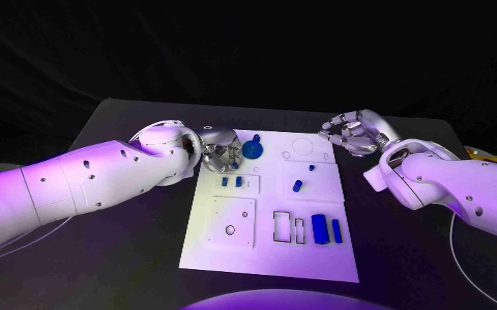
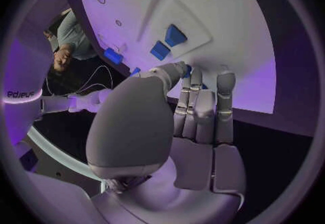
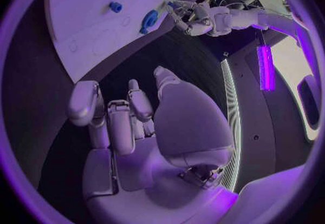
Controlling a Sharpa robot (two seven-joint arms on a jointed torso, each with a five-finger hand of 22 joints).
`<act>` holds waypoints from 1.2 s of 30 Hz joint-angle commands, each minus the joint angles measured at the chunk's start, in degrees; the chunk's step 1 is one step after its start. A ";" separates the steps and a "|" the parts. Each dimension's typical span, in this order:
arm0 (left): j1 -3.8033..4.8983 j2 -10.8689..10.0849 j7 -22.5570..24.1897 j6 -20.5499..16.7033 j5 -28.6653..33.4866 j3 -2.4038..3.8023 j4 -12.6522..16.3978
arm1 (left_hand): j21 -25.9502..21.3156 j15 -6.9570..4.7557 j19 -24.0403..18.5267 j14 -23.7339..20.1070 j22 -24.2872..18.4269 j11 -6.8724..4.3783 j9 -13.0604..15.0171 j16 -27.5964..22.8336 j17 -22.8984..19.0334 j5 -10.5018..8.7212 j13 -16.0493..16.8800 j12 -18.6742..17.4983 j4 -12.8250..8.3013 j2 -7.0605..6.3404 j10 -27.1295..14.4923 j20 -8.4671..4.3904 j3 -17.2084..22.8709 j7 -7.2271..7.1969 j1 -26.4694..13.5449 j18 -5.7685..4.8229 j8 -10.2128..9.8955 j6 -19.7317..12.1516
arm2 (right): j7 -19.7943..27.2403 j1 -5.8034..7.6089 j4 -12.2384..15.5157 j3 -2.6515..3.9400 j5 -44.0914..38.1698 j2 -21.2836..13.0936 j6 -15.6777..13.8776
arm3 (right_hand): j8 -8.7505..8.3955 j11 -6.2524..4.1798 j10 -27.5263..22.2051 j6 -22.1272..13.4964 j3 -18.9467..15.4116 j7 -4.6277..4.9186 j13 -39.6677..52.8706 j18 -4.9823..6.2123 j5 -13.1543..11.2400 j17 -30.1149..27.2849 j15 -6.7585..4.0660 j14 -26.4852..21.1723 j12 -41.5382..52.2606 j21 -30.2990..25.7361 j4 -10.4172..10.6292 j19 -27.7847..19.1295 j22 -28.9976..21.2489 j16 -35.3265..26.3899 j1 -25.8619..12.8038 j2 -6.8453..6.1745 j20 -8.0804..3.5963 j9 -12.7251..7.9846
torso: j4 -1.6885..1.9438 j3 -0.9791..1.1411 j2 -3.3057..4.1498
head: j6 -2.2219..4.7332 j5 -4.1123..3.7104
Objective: Assemble the parts on the task board
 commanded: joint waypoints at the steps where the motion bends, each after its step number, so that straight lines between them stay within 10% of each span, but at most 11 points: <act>1: -0.10 -0.01 -0.41 1.73 -0.44 -0.11 -0.09 | -0.47 0.00 -0.51 0.10 -0.82 0.31 -0.59 0.13 -0.30 -0.32 -0.01 -1.09 0.17 -0.31 0.04 0.01 -0.07 0.41 -0.71 -0.26 -1.28 -1.88 | 0.37 -0.03 0.08 0.01 -0.59 -0.01 0.13 | 0.15 0.17 -0.37 -0.52 -0.37 -0.01 -0.04 0.66 0.23 -0.07 -0.27 2.36 -0.14 -0.20 0.12 -0.27 -0.04 -0.33 -0.02 0.43 0.07 -0.05 | 0.03 -0.01 0.00 | 0.01 -0.01; 22: -0.10 -0.33 -0.89 0.03 -0.16 -0.12 -0.07 | -2.24 0.34 -1.66 -1.01 -3.11 0.67 -2.72 -0.52 -2.19 -0.25 -0.01 -3.74 0.90 -1.89 0.18 0.39 -0.30 1.13 -1.61 0.12 -5.70 -7.43 | 0.24 -0.03 0.10 0.01 -0.67 -0.16 0.20 | 0.19 0.18 -0.69 -0.59 -0.44 0.00 -0.44 0.73 0.22 -0.36 -0.26 2.29 -0.47 -0.55 0.11 -0.45 -0.29 -0.45 0.00 0.41 0.08 -0.07 | -0.01 -0.03 0.03 | 0.09 0.08; 27: -0.10 -0.86 -1.01 -0.97 -0.18 -0.08 0.11 | -2.85 0.43 -2.33 -1.39 -4.09 0.84 -2.86 -0.82 -3.00 -0.24 -0.03 -4.04 0.95 -1.90 -0.02 0.43 -0.31 1.21 -1.59 0.30 -5.86 -7.55 | 0.14 -0.03 -0.13 0.01 -1.29 -0.19 1.24 | 0.72 0.16 -10.89 -0.84 -0.32 0.00 -13.57 1.21 -0.12 -2.56 -0.24 1.43 -12.90 -3.04 -0.04 -1.85 -1.85 -1.59 1.45 0.47 0.12 -0.21 | -0.02 -0.06 -0.03 | 0.21 0.06; 36: -0.06 -3.03 0.84 -6.62 5.74 1.15 0.43 | -8.17 1.61 -6.30 -12.58 -8.91 2.35 -3.34 -12.28 -23.39 -0.42 -0.82 -6.52 2.24 -2.07 -4.30 1.50 -0.18 1.99 -1.85 0.85 -4.99 -5.38 | -0.80 -0.03 -1.36 0.00 -7.29 -0.24 8.47 | 0.80 0.47 -16.96 2.16 10.53 0.25 -39.14 2.11 -6.25 -9.51 -0.09 -0.69 -41.45 -8.42 -2.22 -4.24 -4.64 -5.35 11.15 -2.76 0.01 -1.80 | -0.02 -0.04 -0.13 | 0.77 -0.41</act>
